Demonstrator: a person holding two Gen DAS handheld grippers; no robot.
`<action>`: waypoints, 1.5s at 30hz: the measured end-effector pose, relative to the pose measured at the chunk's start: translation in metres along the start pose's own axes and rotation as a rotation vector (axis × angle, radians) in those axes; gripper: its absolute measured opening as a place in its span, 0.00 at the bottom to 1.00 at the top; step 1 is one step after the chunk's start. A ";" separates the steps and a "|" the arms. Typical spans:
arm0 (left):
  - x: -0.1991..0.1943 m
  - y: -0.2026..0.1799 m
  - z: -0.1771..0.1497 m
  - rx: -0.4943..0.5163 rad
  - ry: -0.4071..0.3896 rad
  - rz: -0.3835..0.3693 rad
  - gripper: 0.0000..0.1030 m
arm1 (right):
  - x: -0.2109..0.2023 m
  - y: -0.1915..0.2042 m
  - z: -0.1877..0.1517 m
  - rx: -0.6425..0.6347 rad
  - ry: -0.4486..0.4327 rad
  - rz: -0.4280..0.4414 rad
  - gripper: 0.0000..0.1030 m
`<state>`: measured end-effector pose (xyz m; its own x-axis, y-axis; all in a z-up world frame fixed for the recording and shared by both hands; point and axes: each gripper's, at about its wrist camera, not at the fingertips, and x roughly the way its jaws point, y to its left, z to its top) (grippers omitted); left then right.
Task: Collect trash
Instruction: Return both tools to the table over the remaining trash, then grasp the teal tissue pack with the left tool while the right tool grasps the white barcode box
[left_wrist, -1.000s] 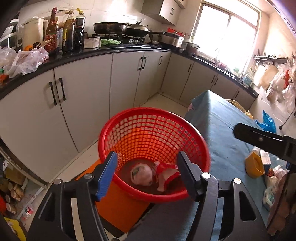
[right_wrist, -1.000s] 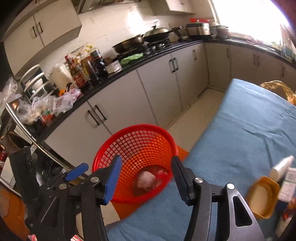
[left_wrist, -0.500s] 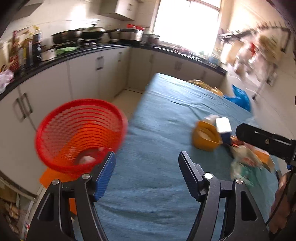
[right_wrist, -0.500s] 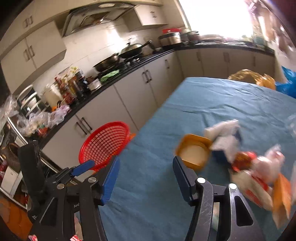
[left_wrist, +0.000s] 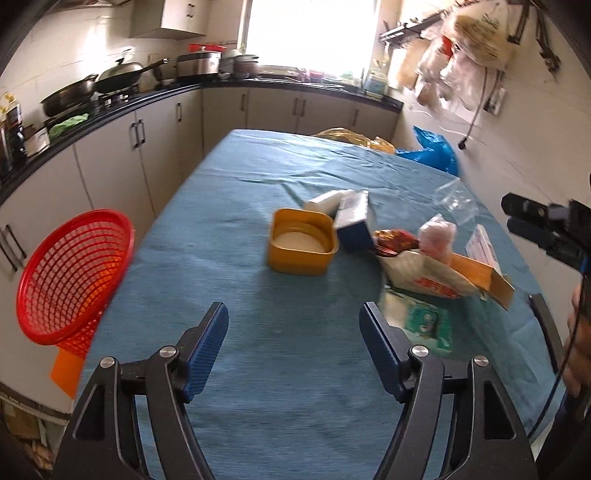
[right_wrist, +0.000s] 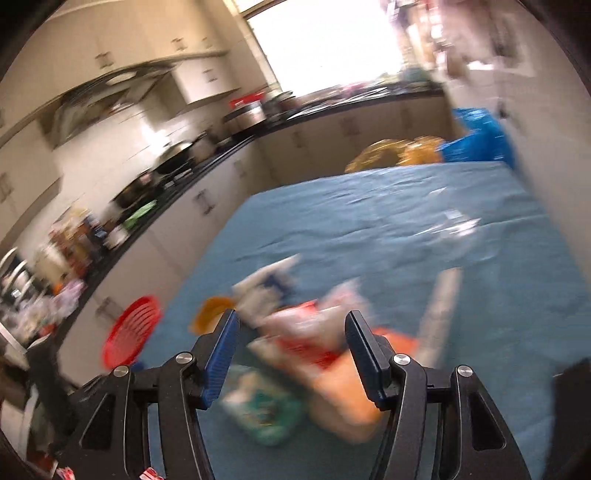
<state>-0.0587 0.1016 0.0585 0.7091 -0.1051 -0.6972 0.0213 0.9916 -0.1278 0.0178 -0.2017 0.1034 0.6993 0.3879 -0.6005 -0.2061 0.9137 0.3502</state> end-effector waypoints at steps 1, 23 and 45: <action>0.001 -0.004 0.000 0.006 0.002 -0.007 0.71 | 0.000 -0.009 0.002 0.009 -0.003 -0.045 0.68; 0.041 -0.046 0.006 0.070 0.074 -0.008 0.77 | 0.051 -0.091 -0.013 0.129 0.077 -0.191 0.14; 0.046 -0.049 0.002 0.022 -0.051 -0.047 0.00 | 0.013 -0.052 -0.017 0.027 -0.133 -0.001 0.14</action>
<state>-0.0255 0.0486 0.0344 0.7420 -0.1481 -0.6539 0.0703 0.9871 -0.1437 0.0256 -0.2419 0.0651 0.7843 0.3657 -0.5012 -0.1878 0.9099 0.3699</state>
